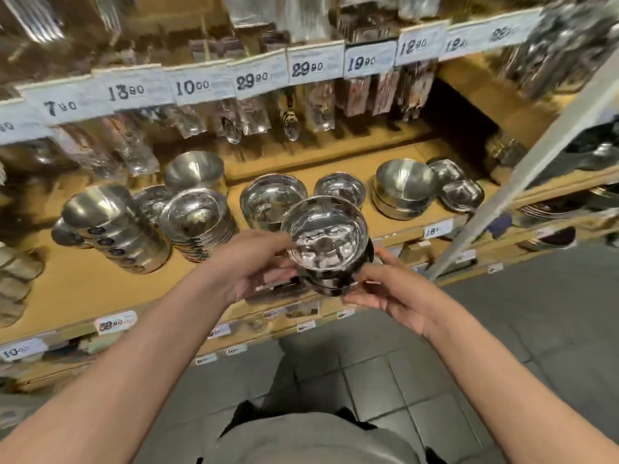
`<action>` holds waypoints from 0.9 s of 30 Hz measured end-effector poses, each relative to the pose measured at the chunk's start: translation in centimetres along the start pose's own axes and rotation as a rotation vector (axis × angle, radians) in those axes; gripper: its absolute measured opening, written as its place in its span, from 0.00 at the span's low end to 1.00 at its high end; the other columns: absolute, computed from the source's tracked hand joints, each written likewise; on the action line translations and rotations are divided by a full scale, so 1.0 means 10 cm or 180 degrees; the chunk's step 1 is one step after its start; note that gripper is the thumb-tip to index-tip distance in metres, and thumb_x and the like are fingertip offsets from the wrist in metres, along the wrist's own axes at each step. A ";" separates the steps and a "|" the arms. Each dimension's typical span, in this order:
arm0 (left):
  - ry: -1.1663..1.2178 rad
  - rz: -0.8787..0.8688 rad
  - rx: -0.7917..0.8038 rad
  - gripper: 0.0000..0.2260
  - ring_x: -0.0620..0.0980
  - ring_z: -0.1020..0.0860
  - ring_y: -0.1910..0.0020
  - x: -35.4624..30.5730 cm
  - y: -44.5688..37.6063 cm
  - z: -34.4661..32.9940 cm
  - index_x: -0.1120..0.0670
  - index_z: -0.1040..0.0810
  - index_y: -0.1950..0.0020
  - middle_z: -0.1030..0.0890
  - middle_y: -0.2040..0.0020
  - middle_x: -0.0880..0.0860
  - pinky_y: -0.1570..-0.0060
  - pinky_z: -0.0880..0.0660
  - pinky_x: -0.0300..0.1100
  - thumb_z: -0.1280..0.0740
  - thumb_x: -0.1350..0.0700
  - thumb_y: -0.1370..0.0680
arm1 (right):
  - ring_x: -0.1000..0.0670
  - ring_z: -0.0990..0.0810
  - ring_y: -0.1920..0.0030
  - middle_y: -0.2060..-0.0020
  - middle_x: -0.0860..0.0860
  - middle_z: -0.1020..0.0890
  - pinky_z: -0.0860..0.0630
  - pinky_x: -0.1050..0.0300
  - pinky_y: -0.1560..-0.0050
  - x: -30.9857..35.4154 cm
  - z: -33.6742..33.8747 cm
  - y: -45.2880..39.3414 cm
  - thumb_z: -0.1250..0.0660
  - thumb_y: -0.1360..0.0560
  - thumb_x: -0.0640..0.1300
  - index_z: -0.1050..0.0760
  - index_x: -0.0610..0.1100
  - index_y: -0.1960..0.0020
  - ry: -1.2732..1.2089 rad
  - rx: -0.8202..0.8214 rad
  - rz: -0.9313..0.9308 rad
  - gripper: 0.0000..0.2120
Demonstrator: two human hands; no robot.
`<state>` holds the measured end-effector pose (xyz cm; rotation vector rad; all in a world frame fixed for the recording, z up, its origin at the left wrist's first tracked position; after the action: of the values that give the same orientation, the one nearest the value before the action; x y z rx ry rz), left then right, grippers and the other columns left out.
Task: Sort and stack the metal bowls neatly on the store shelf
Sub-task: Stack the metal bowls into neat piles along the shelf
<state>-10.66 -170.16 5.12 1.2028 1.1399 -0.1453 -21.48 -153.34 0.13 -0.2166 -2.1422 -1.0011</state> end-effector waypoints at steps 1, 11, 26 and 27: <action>-0.0033 0.0007 -0.0046 0.03 0.48 0.18 0.68 0.00 -0.02 -0.07 0.63 0.22 0.51 0.17 0.64 0.58 0.56 0.17 0.46 0.30 0.64 0.22 | 0.39 0.16 0.42 0.41 0.38 0.16 0.14 0.51 0.60 0.03 0.03 0.02 0.34 0.24 0.27 0.27 0.47 0.33 -0.0038 0.0029 0.0016 0.24; -0.0803 -0.0279 -0.0046 0.05 0.47 0.21 0.64 -0.20 -0.17 -0.37 0.63 0.23 0.47 0.24 0.53 0.59 0.65 0.19 0.38 0.34 0.62 0.21 | 0.36 0.16 0.47 0.50 0.38 0.13 0.15 0.42 0.51 0.20 0.06 0.13 0.36 0.24 0.26 0.26 0.39 0.39 -0.0364 0.0147 0.0161 0.17; -0.1146 -0.0614 0.0180 0.11 0.44 0.19 0.70 -0.65 -0.35 -0.50 0.49 0.20 0.41 0.15 0.62 0.47 0.63 0.19 0.43 0.33 0.58 0.22 | 0.45 0.11 0.57 0.56 0.42 0.12 0.14 0.55 0.63 0.79 -0.03 -0.08 0.35 0.19 0.41 0.24 0.39 0.40 0.1004 -0.0361 0.0152 0.10; -0.0989 -0.0569 0.0262 0.10 0.44 0.17 0.69 -0.64 -0.35 -0.54 0.50 0.20 0.42 0.14 0.63 0.47 0.59 0.17 0.46 0.35 0.59 0.21 | 0.46 0.12 0.61 0.62 0.44 0.12 0.14 0.55 0.62 0.84 0.01 -0.10 0.36 0.19 0.41 0.23 0.39 0.42 0.1161 -0.0409 0.0156 0.08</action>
<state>-19.22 -170.28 8.06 1.1038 0.9725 -0.5025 -27.87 -155.21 5.35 -0.1352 -1.7383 -1.0614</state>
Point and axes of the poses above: each hand's wrist, its own y-axis away from the middle knuckle, its own z-axis out of the back of the hand, x = y × z, the point moved 10 cm from there along -y, towards the middle knuckle
